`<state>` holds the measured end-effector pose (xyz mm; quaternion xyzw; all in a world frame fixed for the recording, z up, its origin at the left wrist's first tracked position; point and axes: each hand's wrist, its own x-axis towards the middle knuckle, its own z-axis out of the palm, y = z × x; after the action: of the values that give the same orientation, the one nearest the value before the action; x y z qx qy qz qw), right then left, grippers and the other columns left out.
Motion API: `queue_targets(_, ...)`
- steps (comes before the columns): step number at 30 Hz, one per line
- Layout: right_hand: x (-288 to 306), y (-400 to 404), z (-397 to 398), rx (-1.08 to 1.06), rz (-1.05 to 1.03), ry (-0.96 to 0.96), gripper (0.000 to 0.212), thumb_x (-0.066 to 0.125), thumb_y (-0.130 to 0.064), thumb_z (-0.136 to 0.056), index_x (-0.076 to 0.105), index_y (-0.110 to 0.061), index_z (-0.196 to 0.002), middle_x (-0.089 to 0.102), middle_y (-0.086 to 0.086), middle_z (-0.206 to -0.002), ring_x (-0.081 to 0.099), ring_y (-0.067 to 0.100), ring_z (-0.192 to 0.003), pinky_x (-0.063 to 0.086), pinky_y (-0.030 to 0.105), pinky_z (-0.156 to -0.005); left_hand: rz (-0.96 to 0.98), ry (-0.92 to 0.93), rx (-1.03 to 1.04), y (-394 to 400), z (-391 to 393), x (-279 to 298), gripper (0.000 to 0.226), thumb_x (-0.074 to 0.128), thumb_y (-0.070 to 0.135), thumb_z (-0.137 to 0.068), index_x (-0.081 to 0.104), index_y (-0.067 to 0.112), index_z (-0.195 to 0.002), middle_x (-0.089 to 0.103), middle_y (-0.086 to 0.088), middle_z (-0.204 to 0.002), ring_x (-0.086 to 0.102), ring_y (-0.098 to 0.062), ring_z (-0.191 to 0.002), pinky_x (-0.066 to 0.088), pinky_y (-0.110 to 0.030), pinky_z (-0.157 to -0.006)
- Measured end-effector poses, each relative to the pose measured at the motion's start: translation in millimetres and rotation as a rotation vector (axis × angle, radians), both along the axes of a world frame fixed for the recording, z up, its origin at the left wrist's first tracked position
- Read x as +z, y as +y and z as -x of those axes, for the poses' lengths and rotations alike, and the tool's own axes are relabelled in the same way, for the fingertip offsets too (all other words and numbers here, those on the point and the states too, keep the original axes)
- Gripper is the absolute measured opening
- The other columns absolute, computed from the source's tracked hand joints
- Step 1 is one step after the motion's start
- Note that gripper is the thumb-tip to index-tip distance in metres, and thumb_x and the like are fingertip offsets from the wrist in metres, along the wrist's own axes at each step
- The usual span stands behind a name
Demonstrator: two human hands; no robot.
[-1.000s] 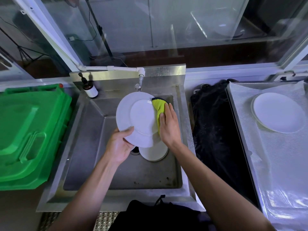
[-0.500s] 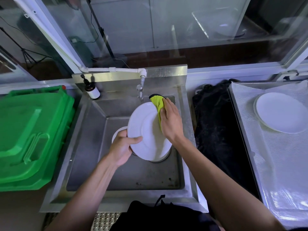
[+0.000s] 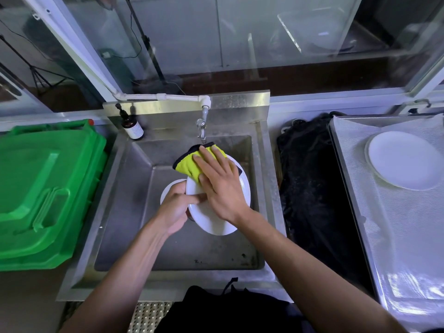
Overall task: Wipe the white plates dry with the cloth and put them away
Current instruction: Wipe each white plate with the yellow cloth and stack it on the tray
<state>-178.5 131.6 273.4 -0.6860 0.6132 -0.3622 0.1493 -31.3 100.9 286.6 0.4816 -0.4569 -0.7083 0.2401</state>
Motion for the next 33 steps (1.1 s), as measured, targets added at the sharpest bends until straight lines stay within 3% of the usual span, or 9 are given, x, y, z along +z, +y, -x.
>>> queue_targets(3,0.0,6.5,-0.5,0.056,0.029,-0.014,0.045,0.039,-0.021,-0.109,0.041,-0.018,-0.154,0.025,-0.003,-0.167,0.009,0.023,-0.157,0.020,0.053,-0.118,0.017,0.012,0.015,0.3,-1.1,1.1,0.045,0.073,0.008,-0.073,0.060,-0.008,-0.114,0.068,-0.022,-0.105,0.064,-0.036,-0.098,0.037,-0.053,-0.083)
queue_targets(7,0.7,5.5,13.5,0.108,0.040,-0.005,0.047,0.038,-0.023,-0.110,0.036,-0.018,-0.156,0.021,0.000,-0.168,0.007,0.022,-0.157,0.014,0.050,-0.123,0.014,0.002,-0.002,2.8,-2.3,5.8,0.041,0.071,0.011,-0.074,0.066,0.000,-0.113,0.073,-0.020,-0.110,0.070,-0.034,-0.098,0.044,-0.054,-0.086)
queue_targets(10,-0.5,-3.5,21.7,0.031,-0.015,-0.016,0.047,0.034,-0.029,-0.111,0.031,-0.024,-0.158,0.015,-0.006,-0.169,0.004,0.017,-0.157,0.011,0.049,-0.125,0.005,0.009,-0.003,3.1,-3.8,8.6,0.040,0.073,0.011,-0.073,0.070,0.003,-0.112,0.072,-0.023,-0.115,0.071,-0.037,-0.100,0.045,-0.055,-0.088)
queue_targets(15,-10.6,-18.8,32.7,-0.100,-0.127,-0.151,0.050,0.029,-0.034,-0.112,0.025,-0.021,-0.160,0.014,-0.003,-0.169,0.005,0.015,-0.157,0.017,0.049,-0.125,0.029,-0.024,0.029,3.2,-3.2,12.1,0.053,0.075,0.012,-0.070,0.062,-0.009,-0.117,0.068,-0.031,-0.117,0.069,-0.040,-0.094,0.041,-0.053,-0.079)
queue_targets(20,-20.0,-23.3,38.1,-0.192,-0.192,-0.292,0.052,0.027,-0.034,-0.112,0.022,-0.019,-0.161,0.017,-0.002,-0.169,0.009,0.016,-0.156,0.016,0.042,-0.126,0.030,-0.024,0.054,2.7,-1.5,11.7,0.049,0.076,0.011,-0.069,0.066,-0.005,-0.114,0.073,-0.023,-0.114,0.072,-0.035,-0.098,0.051,-0.046,-0.086)
queue_targets(24,-24.4,-17.6,36.8,-0.256,-0.256,-0.354,0.054,0.026,-0.036,-0.111,0.016,-0.019,-0.162,0.013,-0.002,-0.170,0.007,0.014,-0.156,0.015,0.042,-0.126,0.022,-0.012,0.093,4.6,0.4,10.5,0.046,0.077,0.010,-0.068,0.068,-0.002,-0.112,0.075,-0.018,-0.112,0.073,-0.032,-0.099,0.054,-0.050,-0.092)
queue_targets(29,-22.5,-8.6,27.7,-0.324,-0.290,-0.371,0.057,0.027,-0.034,-0.111,0.006,-0.020,-0.163,0.000,-0.004,-0.171,0.001,0.015,-0.157,0.010,0.035,-0.125,0.060,0.015,0.190,-0.4,8.0,10.4,0.024,0.069,-0.007,-0.085,0.069,-0.003,-0.108,0.077,-0.015,-0.105,0.074,-0.029,-0.093,0.059,-0.036,-0.078)
queue_targets(33,-14.8,-4.2,12.1,-0.355,-0.261,-0.395,0.058,0.029,-0.029,-0.111,0.004,-0.020,-0.162,-0.006,-0.005,-0.170,-0.007,0.016,-0.157,0.006,0.031,-0.123,0.089,0.064,0.219,-5.9,17.8,16.1,0.026,0.064,-0.010,-0.087,0.079,0.011,-0.086,0.079,-0.010,-0.096,0.075,-0.023,-0.085,0.060,-0.030,-0.070)
